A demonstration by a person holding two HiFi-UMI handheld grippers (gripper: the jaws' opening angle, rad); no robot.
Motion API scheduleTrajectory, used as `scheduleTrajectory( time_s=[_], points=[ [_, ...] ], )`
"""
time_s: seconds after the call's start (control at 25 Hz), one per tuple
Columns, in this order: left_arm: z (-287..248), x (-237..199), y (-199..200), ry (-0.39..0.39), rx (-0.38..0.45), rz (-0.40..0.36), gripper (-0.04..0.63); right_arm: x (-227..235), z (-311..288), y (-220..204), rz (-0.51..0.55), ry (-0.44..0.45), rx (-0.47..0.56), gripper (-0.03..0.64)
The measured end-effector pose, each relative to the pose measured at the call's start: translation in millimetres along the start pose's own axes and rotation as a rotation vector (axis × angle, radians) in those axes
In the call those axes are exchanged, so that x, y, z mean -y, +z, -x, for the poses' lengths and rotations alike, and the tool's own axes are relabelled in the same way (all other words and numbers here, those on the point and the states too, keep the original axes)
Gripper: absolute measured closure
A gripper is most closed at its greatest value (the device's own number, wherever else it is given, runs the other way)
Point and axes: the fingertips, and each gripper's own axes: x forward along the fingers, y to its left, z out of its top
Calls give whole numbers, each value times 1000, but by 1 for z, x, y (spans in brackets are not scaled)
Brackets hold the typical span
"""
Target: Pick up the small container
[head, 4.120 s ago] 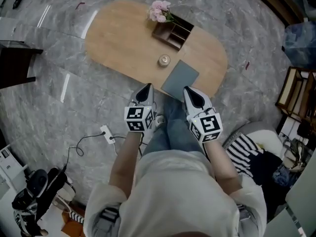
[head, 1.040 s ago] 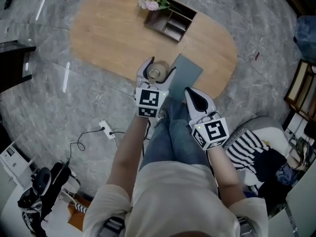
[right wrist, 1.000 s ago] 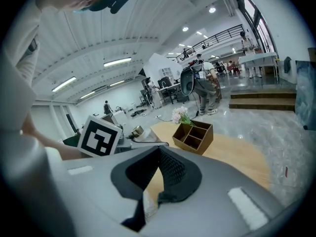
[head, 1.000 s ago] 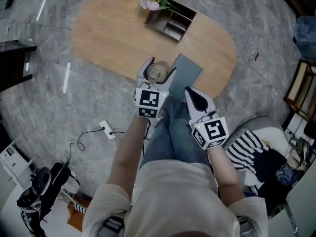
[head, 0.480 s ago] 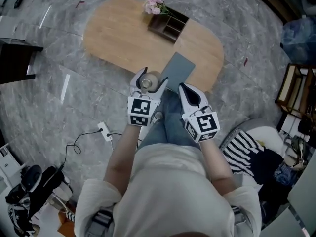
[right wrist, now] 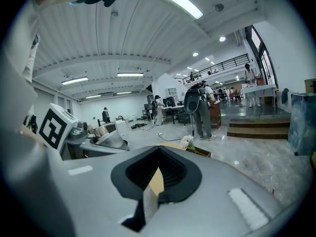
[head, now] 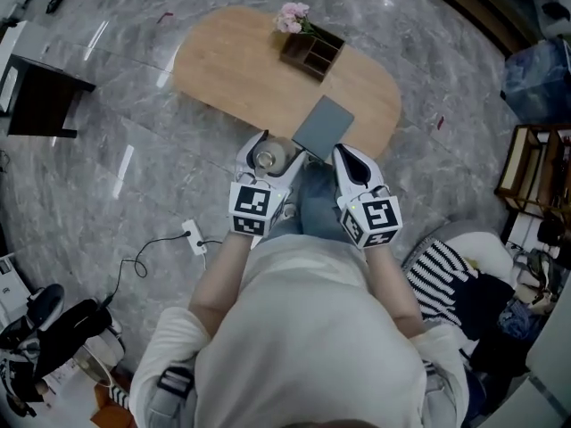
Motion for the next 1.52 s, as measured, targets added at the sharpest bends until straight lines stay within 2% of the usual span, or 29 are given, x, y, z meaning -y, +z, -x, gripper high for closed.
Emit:
scheduleTrajectory(
  time_s=[0.2,0.4,0.72,1.08,1.28,1.52],
  points=[
    [36,8,8,9,29,9,249,-19,24,11,3,-1,27,618],
    [62,14,2,-4,50,13,250,-37,39,15,27,19,44,618],
    [93,13,-3,24,68,22,249,-54,55,16,39,38,63,618],
    [104,13,-4,39,79,21,249,-64,56,14,44,59,70,618],
    [104,11,-4,42,84,21,249,-64,57,12,100,32,58,620],
    [102,10,-2,42,86,22,249,-57,57,12,86,11,55,620]
  ],
)
